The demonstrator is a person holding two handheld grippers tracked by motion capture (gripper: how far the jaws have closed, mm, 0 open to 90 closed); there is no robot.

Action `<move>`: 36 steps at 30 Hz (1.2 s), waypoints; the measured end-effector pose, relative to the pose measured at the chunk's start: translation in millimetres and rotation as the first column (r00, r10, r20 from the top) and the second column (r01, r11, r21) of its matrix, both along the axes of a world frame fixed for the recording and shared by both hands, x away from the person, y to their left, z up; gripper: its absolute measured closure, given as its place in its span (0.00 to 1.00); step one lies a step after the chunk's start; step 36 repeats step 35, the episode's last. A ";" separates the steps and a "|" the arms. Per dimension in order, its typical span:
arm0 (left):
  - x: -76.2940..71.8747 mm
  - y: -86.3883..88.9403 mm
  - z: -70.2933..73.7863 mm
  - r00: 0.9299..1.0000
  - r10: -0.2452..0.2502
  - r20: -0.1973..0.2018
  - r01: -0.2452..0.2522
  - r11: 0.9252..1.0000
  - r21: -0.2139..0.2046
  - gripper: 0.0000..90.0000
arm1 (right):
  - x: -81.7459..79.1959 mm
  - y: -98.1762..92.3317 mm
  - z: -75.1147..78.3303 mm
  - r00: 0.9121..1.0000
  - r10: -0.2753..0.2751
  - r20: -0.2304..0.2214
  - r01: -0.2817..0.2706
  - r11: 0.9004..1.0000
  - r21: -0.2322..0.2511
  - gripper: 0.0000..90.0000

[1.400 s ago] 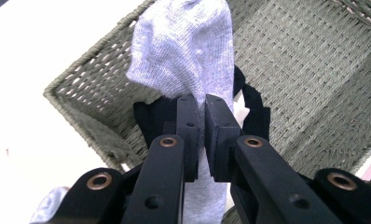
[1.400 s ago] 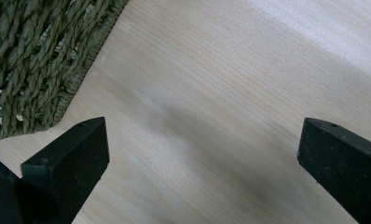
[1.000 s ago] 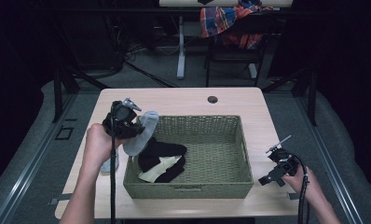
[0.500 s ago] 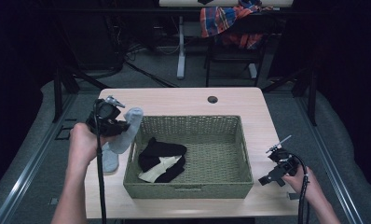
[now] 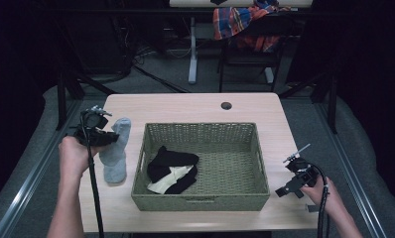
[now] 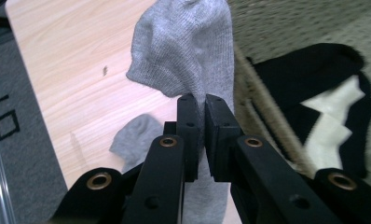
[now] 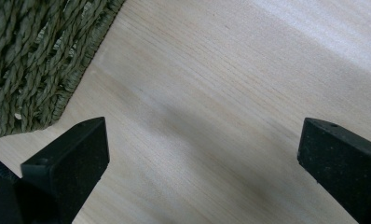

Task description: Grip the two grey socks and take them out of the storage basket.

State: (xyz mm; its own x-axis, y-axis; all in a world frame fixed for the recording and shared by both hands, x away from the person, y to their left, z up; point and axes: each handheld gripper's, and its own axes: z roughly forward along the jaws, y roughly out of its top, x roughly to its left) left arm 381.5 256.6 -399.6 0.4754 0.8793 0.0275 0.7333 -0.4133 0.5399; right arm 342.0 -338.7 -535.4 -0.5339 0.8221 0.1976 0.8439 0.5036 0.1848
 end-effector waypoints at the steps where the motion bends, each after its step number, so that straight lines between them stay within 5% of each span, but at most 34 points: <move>1: 2.2 4.0 -5.0 1.000 0.017 -0.003 -0.017 1.000 -0.003 0.95 | 0.0 0.0 -0.1 1.000 -0.001 0.001 0.001 1.000 0.001 0.02; 8: 14.0 22.8 -42.1 0.993 0.088 -0.079 -0.089 0.996 -0.008 0.95 | -0.1 0.2 0.1 1.000 0.001 0.000 -0.001 1.000 0.001 0.02; 17: 24.4 34.1 -89.3 0.968 0.129 -0.213 -0.131 0.991 0.003 0.93 | 0.0 0.9 -0.9 1.000 0.000 -0.004 0.000 1.000 0.007 0.02; 22: 25.1 39.6 -89.7 0.960 0.142 -0.243 -0.146 0.989 0.000 0.79 | 0.1 0.9 -0.8 1.000 0.005 -0.006 -0.005 1.000 0.004 0.02; 28: 21.1 41.3 -68.2 0.967 0.196 -0.160 -0.197 0.980 0.012 0.26 | 0.0 0.7 -0.6 1.000 0.005 -0.004 -0.005 1.000 0.001 0.02; 31: 19.1 41.5 -59.6 0.973 0.197 -0.123 -0.198 0.980 0.004 0.17 | 0.0 0.5 0.1 1.000 0.006 -0.002 -0.006 1.000 0.001 0.02; 36: 19.6 41.4 -57.7 0.971 0.214 -0.104 -0.215 0.977 0.000 0.15 | -0.2 -0.4 0.2 1.000 0.003 0.002 -0.003 1.000 0.003 0.02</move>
